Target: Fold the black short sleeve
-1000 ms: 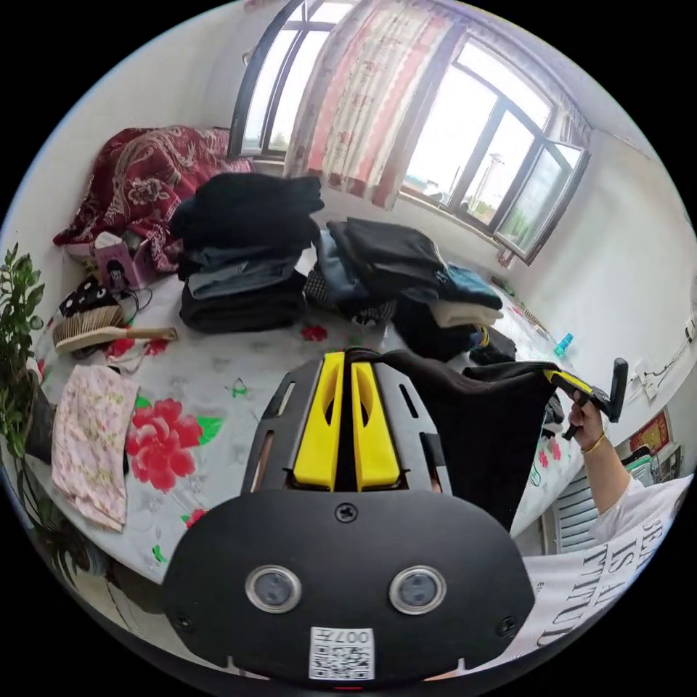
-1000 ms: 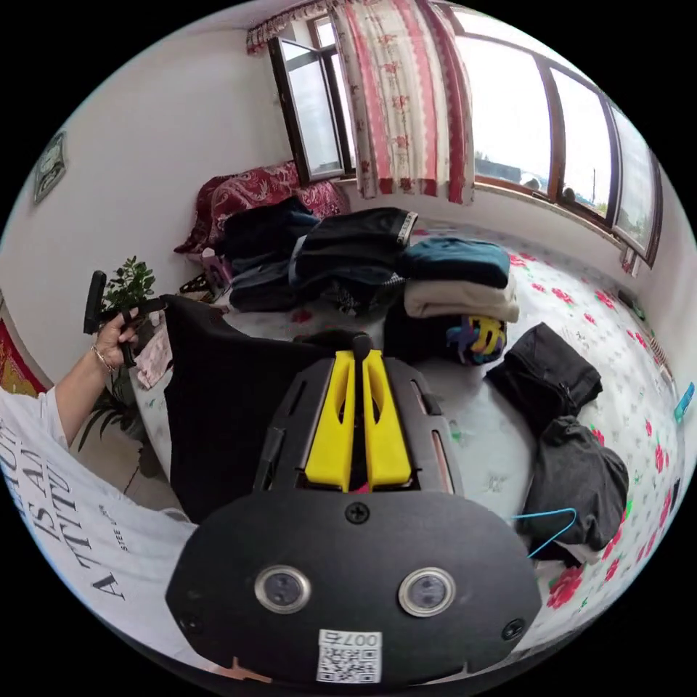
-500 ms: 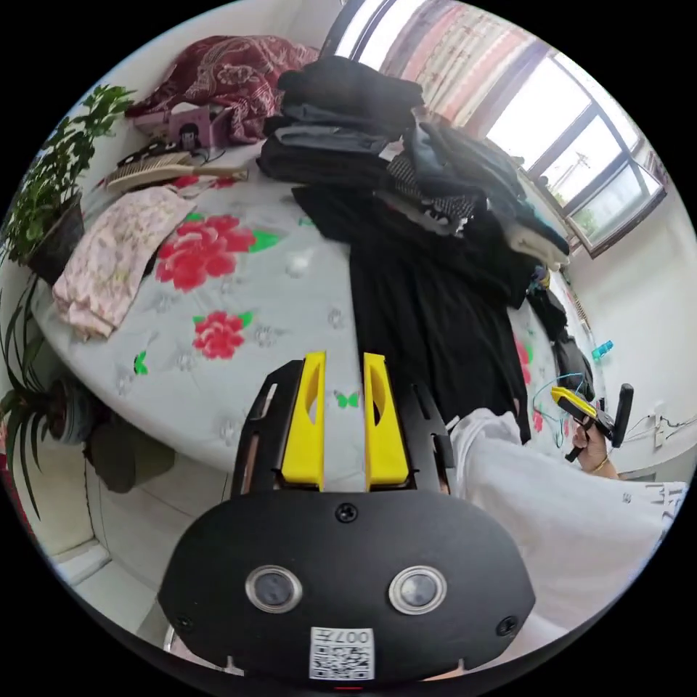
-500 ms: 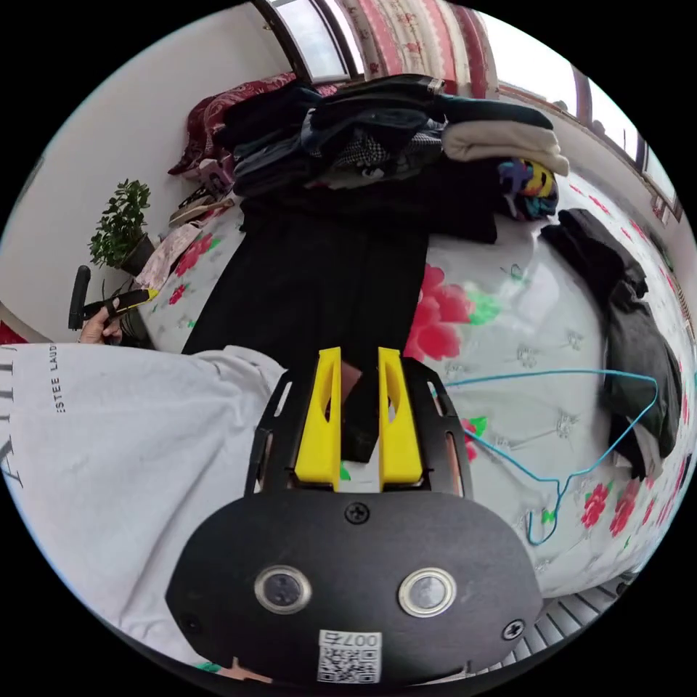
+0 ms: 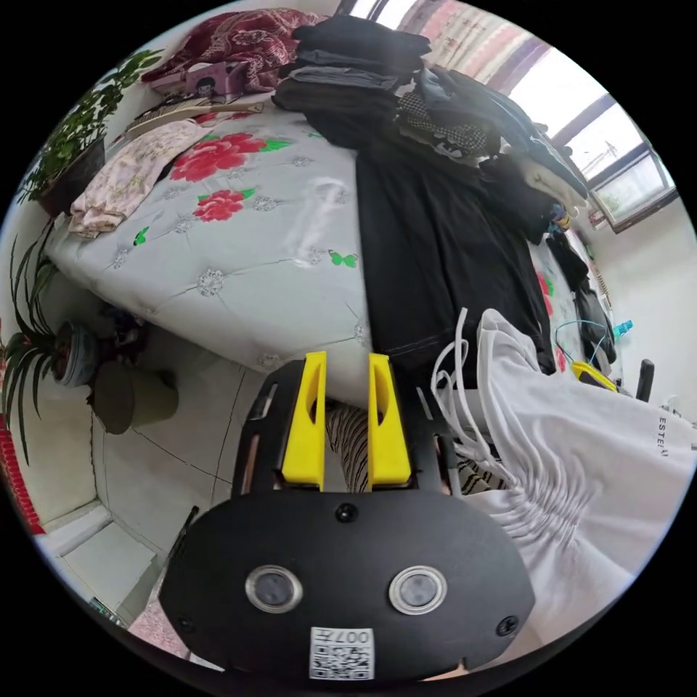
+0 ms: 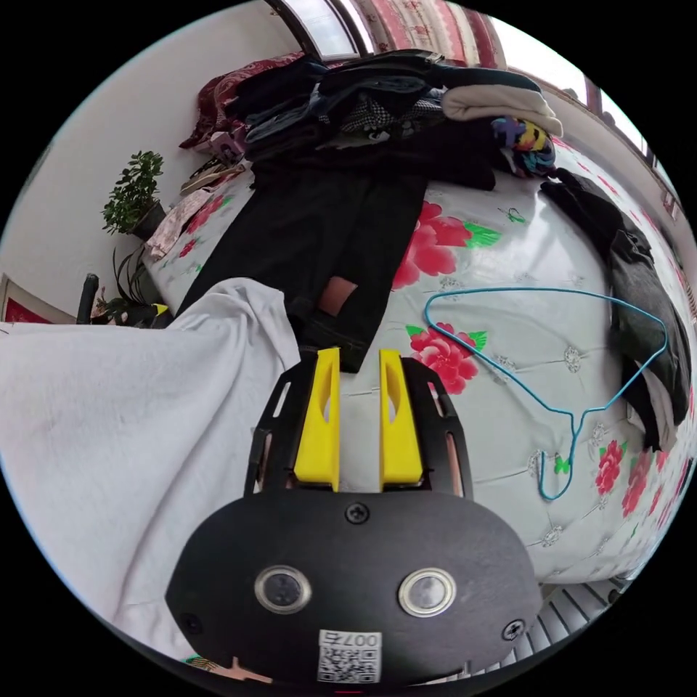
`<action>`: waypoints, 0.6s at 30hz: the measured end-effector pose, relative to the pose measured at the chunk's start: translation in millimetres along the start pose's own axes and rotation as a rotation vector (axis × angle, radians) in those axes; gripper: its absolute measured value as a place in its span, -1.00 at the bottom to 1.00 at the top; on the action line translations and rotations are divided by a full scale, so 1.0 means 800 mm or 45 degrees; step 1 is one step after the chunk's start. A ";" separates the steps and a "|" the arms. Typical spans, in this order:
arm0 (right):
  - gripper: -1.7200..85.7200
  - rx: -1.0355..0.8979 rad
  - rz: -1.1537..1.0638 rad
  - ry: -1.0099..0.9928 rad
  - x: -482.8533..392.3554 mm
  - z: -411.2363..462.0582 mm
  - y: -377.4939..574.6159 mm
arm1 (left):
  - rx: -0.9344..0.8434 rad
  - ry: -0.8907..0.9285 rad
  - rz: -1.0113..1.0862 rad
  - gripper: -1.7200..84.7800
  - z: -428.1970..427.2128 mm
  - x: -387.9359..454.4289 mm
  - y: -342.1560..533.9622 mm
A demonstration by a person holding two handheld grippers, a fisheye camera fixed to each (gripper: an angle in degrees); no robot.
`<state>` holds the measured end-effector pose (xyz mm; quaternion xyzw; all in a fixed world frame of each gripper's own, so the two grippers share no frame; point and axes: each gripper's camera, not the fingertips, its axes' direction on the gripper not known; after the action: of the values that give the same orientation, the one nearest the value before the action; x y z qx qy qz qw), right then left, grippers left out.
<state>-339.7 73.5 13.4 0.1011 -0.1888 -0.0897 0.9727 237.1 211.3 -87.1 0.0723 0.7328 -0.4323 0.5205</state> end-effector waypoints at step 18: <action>-0.94 -0.138 -0.331 0.132 -0.091 0.062 -0.040 | -0.132 -0.115 0.347 -0.94 0.057 0.110 -0.038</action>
<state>-429.6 49.8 25.9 0.0766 -0.1184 -0.2198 0.9653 212.6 130.0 -146.7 0.1245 0.7134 -0.3221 0.6098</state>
